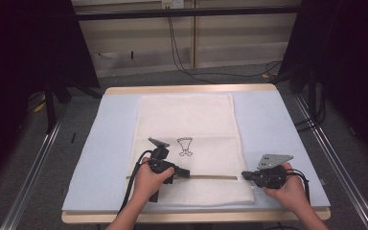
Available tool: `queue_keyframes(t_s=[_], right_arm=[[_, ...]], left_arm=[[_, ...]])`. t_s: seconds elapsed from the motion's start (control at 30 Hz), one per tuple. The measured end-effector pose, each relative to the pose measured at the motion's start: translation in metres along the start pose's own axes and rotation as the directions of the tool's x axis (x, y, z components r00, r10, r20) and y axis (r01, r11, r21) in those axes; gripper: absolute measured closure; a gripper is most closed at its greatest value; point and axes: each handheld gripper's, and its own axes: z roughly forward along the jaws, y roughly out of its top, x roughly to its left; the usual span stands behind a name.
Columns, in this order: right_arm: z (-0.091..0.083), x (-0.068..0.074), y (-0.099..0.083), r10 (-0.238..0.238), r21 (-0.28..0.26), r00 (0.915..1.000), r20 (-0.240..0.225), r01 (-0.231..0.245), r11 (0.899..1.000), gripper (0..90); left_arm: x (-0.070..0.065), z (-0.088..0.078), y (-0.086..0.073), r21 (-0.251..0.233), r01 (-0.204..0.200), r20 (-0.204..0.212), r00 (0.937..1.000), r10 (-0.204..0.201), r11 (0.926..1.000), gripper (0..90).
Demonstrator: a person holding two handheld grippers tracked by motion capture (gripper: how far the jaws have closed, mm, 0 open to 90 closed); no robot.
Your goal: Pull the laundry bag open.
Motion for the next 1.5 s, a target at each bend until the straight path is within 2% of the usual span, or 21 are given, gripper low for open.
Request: queue_keyframes(t_s=[0.07,0.13,0.27,0.33,0.43,0.53,0.67,0.83,0.87,0.9,0.93,1.03,1.2,1.3,1.37,1.4,1.5], right_arm=[[0.000,0.000,0.000,-0.003,0.001,1.0000,0.000,0.003,1.000,90.0],[0.000,0.000,0.000,-0.004,0.001,1.0000,0.000,0.004,1.000,90.0],[0.000,0.000,0.000,0.000,0.000,1.0000,0.001,0.000,1.000,90.0],[0.000,0.000,0.000,-0.002,0.000,1.0000,0.000,0.002,1.000,90.0],[0.000,0.000,0.000,-0.001,-0.002,1.0000,-0.003,0.001,1.000,90.0],[0.000,0.000,0.000,0.000,-0.001,1.0000,0.001,0.000,1.000,90.0],[0.000,0.000,0.000,0.000,-0.003,1.0000,-0.004,0.000,1.000,90.0],[0.000,0.000,0.000,0.000,-0.002,1.0000,-0.002,0.000,1.000,90.0],[0.000,0.000,0.000,-0.001,-0.001,1.0000,-0.001,0.001,1.000,90.0],[0.000,0.000,0.000,-0.001,-0.001,1.0000,-0.002,0.001,1.000,90.0],[0.000,0.000,0.000,-0.001,-0.001,1.0000,-0.002,0.001,1.000,90.0],[0.000,0.000,0.000,0.001,-0.002,1.0000,-0.002,-0.001,1.000,90.0],[0.000,0.000,0.000,0.002,-0.002,1.0000,-0.001,-0.002,1.000,90.0],[0.000,0.000,-0.001,0.000,-0.004,1.0000,-0.003,0.000,1.000,90.0],[0.000,-0.001,-0.001,0.001,-0.006,1.0000,-0.005,-0.001,1.000,90.0],[0.000,-0.001,-0.001,0.002,-0.007,1.0000,-0.005,-0.002,1.000,90.0],[0.000,-0.001,-0.001,0.003,-0.008,1.0000,-0.004,-0.003,1.000,90.0]], left_arm=[[0.000,-0.001,-0.001,-0.010,0.022,0.005,0.9998,-0.022,0.9997,87.4],[0.001,-0.003,0.000,0.001,0.017,0.003,0.9999,-0.017,0.9999,87.4],[0.001,-0.005,-0.001,-0.010,0.027,0.004,0.9996,-0.027,0.9996,87.4],[0.003,-0.008,-0.001,-0.007,0.018,0.007,0.9998,-0.018,0.9998,87.4],[0.003,-0.010,-0.002,-0.011,0.033,0.010,0.9994,-0.033,0.9994,87.4],[0.004,-0.011,-0.001,-0.008,0.022,0.006,0.9998,-0.021,0.9997,87.4],[0.003,-0.012,-0.001,-0.012,0.036,0.010,0.9993,-0.036,0.9993,87.4],[0.005,-0.013,-0.001,-0.008,0.026,0.007,0.9996,-0.026,0.9996,87.4],[0.004,-0.014,-0.001,-0.012,0.044,0.006,0.9990,-0.044,0.9990,87.4],[0.005,-0.015,-0.001,-0.007,0.044,0.013,0.9989,-0.044,0.9990,87.4],[0.006,-0.016,-0.001,-0.008,0.026,0.003,0.9996,-0.026,0.9996,87.4],[0.006,-0.016,-0.001,-0.009,0.037,0.021,0.9991,-0.036,0.9993,87.4],[0.009,-0.020,-0.002,-0.006,0.037,0.005,0.9993,-0.037,0.9993,87.4],[0.010,-0.022,-0.002,-0.008,0.046,0.015,0.9988,-0.046,0.9989,87.4],[0.012,-0.024,-0.002,-0.005,0.033,-0.001,0.9995,-0.033,0.9994,87.4],[0.012,-0.025,-0.003,-0.004,0.043,0.005,0.9991,-0.043,0.9991,87.4],[0.012,-0.025,-0.002,-0.003,0.039,0.004,0.9992,-0.039,0.9992,87.4]])
